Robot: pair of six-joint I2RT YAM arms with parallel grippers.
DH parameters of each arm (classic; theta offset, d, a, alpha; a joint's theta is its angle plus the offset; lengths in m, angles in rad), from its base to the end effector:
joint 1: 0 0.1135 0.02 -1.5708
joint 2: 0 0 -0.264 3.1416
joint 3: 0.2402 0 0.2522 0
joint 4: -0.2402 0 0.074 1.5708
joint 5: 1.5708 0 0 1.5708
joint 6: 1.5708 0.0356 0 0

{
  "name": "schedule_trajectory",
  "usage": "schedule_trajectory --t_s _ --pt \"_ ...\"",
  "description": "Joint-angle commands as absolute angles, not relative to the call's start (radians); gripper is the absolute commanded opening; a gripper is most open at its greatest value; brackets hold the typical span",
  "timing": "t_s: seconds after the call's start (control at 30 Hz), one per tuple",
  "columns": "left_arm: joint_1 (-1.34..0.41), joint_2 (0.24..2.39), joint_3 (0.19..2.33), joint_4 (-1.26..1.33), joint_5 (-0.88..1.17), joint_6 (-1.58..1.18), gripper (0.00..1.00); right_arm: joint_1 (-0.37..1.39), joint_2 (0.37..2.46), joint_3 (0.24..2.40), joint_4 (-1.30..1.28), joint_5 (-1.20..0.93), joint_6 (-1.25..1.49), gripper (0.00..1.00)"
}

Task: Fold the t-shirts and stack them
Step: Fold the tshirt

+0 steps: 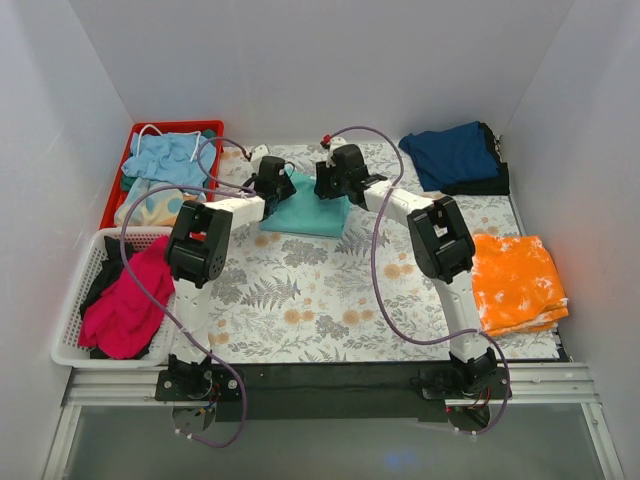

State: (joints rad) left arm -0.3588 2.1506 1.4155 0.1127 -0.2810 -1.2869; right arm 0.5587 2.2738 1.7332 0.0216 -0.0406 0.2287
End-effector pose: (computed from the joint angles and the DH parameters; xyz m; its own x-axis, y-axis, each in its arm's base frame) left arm 0.4477 -0.1574 0.1515 -0.2743 -0.8822 -0.3828 -0.4886 0.4707 -0.7347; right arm 0.4459 0.2804 0.1859 -0.5365 -0.0682 -0.8411 -0.4496 0.8666 0.2165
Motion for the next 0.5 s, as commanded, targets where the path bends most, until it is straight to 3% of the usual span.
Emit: schedule_trajectory --t_s 0.0,0.2,0.47 --pt "-0.342 2.18 1.538 0.103 -0.333 -1.253 0.39 0.479 2.338 1.899 0.058 -0.067 0.227 0.43" --pt "-0.334 2.283 1.713 0.025 -0.31 -1.2 0.39 0.4 2.459 2.085 -0.054 -0.089 0.227 0.43" --pt "-0.327 2.114 1.531 0.136 -0.35 -1.197 0.41 0.405 2.216 1.804 -0.011 -0.026 0.173 0.42"
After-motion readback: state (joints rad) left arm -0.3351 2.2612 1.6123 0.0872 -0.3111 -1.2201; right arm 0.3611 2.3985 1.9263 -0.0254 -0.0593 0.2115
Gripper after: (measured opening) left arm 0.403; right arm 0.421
